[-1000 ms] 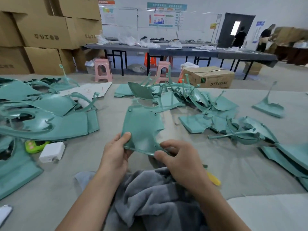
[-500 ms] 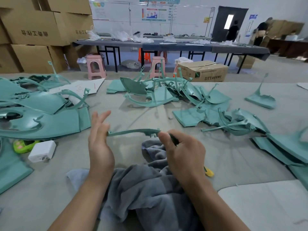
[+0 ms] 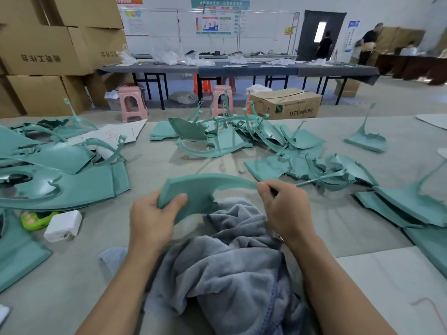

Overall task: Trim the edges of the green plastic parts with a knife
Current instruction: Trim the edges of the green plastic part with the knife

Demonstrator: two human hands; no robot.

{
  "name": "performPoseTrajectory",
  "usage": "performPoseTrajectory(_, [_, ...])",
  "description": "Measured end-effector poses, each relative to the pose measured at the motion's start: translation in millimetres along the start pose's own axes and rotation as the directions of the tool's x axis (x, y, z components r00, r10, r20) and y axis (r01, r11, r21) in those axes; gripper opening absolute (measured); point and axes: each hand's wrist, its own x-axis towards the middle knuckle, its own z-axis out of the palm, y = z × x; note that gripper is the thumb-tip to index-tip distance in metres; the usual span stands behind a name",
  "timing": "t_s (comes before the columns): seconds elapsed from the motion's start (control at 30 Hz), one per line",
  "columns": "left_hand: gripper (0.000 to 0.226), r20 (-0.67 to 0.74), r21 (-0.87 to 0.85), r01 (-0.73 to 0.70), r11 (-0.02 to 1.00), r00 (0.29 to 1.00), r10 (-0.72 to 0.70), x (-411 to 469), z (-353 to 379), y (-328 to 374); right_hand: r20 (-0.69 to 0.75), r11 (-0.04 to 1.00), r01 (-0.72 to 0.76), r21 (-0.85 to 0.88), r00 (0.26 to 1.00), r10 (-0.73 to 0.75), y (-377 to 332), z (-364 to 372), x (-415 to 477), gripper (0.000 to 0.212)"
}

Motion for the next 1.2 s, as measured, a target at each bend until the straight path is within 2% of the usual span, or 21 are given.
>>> performPoseTrajectory(0.17, [0.006, -0.038, 0.002, 0.089, 0.996, 0.995, -0.089, 0.5, -9.6, -9.6, -0.021, 0.996, -0.084, 0.038, 0.996, 0.084, 8.3, -4.5, 1.4, 0.047])
performPoseTrajectory(0.27, [0.020, -0.118, 0.039, 0.126, 0.991, 0.986, -0.121, -2.7, -7.0, -19.6, -0.074, 0.985, -0.160, 0.065, 0.983, 0.165, 7.8, -18.4, 3.8, 0.029])
performPoseTrajectory(0.33, [0.030, -0.171, 0.082, 0.136, 0.987, 0.978, -0.120, -1.4, -11.0, -24.2, -0.153, 0.974, -0.226, 0.004, 0.963, 0.224, 6.8, -37.2, 6.2, 0.019])
performPoseTrajectory(0.4, [0.029, -0.187, 0.095, 0.126, 0.988, 0.977, -0.107, 1.5, -15.1, -25.7, -0.177, 0.955, -0.280, -0.100, 0.949, 0.260, 7.6, -57.0, 3.3, 0.020])
performPoseTrajectory(0.5, [0.023, -0.147, 0.235, 0.099, 0.967, 0.987, -0.065, 3.7, -14.5, -26.8, 0.010, 0.865, -0.303, -0.400, 0.942, 0.335, 18.0, -77.6, -13.1, 0.024])
performPoseTrajectory(0.57, [0.016, -0.073, 0.355, 0.096, 0.930, 0.994, -0.075, 2.2, -8.8, -26.0, 0.115, 0.805, -0.298, -0.513, 0.906, 0.408, 26.4, -88.2, -27.7, 0.030])
performPoseTrajectory(0.6, [0.014, -0.032, 0.380, 0.097, 0.920, 0.995, -0.091, -0.1, -5.8, -23.0, 0.144, 0.802, -0.289, -0.523, 0.897, 0.418, 29.8, -91.6, -33.7, 0.032])
performPoseTrajectory(0.63, [0.022, -0.006, 0.373, 0.100, 0.922, 0.994, -0.105, -2.0, -2.8, -21.2, 0.166, 0.813, -0.281, -0.510, 0.895, 0.414, 31.1, -93.2, -37.9, 0.032])
performPoseTrajectory(0.73, [0.025, 0.026, 0.292, 0.112, 0.950, 0.992, -0.125, -5.4, 1.1, -18.0, 0.278, 0.882, -0.260, -0.394, 0.881, 0.384, 25.4, -83.3, -44.8, 0.033])
performPoseTrajectory(0.83, [0.028, 0.037, 0.251, 0.116, 0.961, 0.991, -0.129, -5.5, -1.6, -15.7, 0.418, 0.896, -0.115, -0.428, 0.854, 0.310, 18.5, -57.6, -52.1, 0.025])
performPoseTrajectory(0.9, [0.037, 0.053, 0.251, 0.121, 0.960, 0.989, -0.139, -5.4, -3.9, -12.7, 0.413, 0.897, -0.067, -0.437, 0.871, 0.267, 19.3, -44.5, -53.4, 0.014])
performPoseTrajectory(0.97, [0.035, 0.064, 0.253, 0.137, 0.958, 0.985, -0.158, -5.3, -5.6, -10.4, 0.405, 0.893, -0.099, -0.440, 0.865, 0.295, 21.1, -39.0, -51.3, 0.013])
performPoseTrajectory(1.03, [0.023, 0.065, 0.240, 0.154, 0.959, 0.983, -0.174, -4.8, -8.6, -11.7, 0.422, 0.882, -0.122, -0.455, 0.843, 0.334, 23.2, -38.9, -47.1, 0.019])
performPoseTrajectory(1.1, [0.003, 0.064, 0.199, 0.178, 0.964, 0.979, -0.194, -3.0, -9.8, -16.3, 0.433, 0.863, -0.119, -0.491, 0.826, 0.360, 28.8, -42.7, -44.7, 0.026])
performPoseTrajectory(1.2, [0.020, 0.080, 0.168, 0.169, 0.971, 0.980, -0.184, -4.0, -7.5, -16.9, 0.402, 0.838, -0.178, -0.516, 0.814, 0.420, 37.2, -50.0, -44.8, 0.015])
